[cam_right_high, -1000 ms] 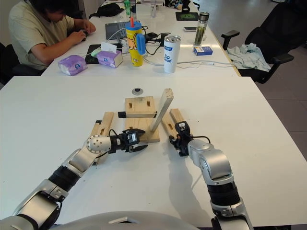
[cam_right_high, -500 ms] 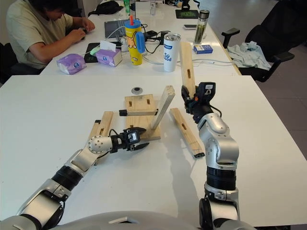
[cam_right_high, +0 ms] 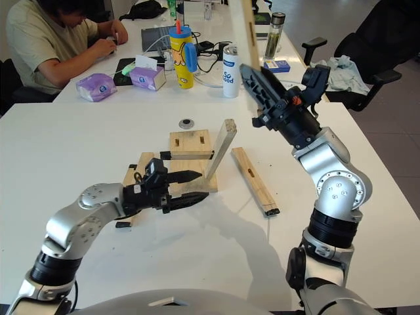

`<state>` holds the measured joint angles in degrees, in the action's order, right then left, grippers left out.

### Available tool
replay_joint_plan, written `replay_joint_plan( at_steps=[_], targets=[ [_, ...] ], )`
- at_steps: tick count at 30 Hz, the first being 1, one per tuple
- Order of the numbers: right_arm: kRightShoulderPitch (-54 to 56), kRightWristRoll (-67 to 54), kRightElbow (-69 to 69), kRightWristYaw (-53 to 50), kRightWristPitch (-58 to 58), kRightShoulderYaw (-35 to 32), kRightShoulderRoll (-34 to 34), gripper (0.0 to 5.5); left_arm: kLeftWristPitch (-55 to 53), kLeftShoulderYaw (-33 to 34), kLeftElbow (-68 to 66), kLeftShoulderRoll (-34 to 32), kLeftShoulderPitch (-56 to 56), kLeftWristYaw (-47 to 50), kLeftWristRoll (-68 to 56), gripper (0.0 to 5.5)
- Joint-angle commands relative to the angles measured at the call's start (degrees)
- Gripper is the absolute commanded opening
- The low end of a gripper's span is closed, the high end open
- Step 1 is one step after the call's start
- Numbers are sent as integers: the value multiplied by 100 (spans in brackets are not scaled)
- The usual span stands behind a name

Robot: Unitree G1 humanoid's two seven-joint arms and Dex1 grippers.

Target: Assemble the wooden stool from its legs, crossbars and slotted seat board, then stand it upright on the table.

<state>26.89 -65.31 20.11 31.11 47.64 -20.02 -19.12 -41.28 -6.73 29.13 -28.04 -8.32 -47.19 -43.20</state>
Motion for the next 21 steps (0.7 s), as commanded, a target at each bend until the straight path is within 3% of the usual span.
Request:
replay_joint_plan(
  at_steps=[1,8,18,21],
  targets=[
    [-222,-933,219,518,707,110,-626,206,-657,894,140,-30,-237,342,-1505,361],
    [-849,-1565,63,1103,1237,235,-1161,206,-1005,1804,-339,-53,-756,1071,-3626,458],
    [-1456,-1633,224,2061,1540,647,-1689,206,-1061,1834,-627,-111,-1068,1682,-4563,458],
    [-1461,-1506,220,2237,1523,825,-1756,206,-1107,1773,-638,-135,-1089,1737,-4683,420]
  ],
)
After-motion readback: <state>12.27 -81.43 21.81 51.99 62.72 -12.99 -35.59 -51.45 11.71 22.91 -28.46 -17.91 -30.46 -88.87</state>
